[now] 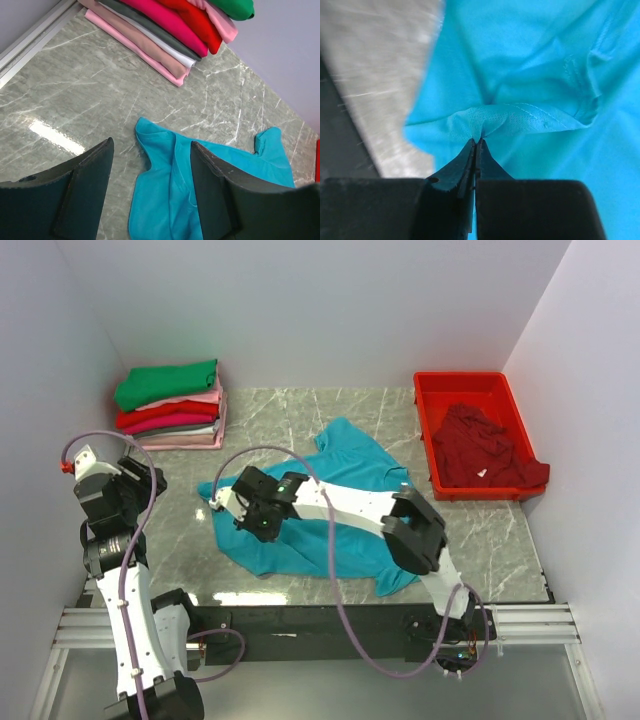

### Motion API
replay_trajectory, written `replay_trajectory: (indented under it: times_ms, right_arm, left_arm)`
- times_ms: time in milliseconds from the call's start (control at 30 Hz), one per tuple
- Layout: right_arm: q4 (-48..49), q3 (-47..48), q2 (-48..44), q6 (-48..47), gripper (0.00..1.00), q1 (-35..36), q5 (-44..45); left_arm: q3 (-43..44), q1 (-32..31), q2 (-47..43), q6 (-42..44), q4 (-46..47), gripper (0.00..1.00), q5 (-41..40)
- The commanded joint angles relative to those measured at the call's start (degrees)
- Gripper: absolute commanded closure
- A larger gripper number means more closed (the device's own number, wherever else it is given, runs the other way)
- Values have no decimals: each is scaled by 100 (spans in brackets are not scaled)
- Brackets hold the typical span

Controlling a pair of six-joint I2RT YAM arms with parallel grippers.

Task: Fold and stack the t-shirts
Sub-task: Flatten the tshirt out

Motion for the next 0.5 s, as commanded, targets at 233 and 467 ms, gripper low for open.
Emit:
replay_trajectory:
  times_ms: [233,467]
  right_arm:
    - [-327,-831,-1148,-1364,99,1076,-1769]
    - [-591,-1587,-1270,-2350,59,1905,-2466]
  left_arm:
    - [-12,-2,-179,-116,32,32,-188]
    - [-29,7,-355,-151,32,31,-319]
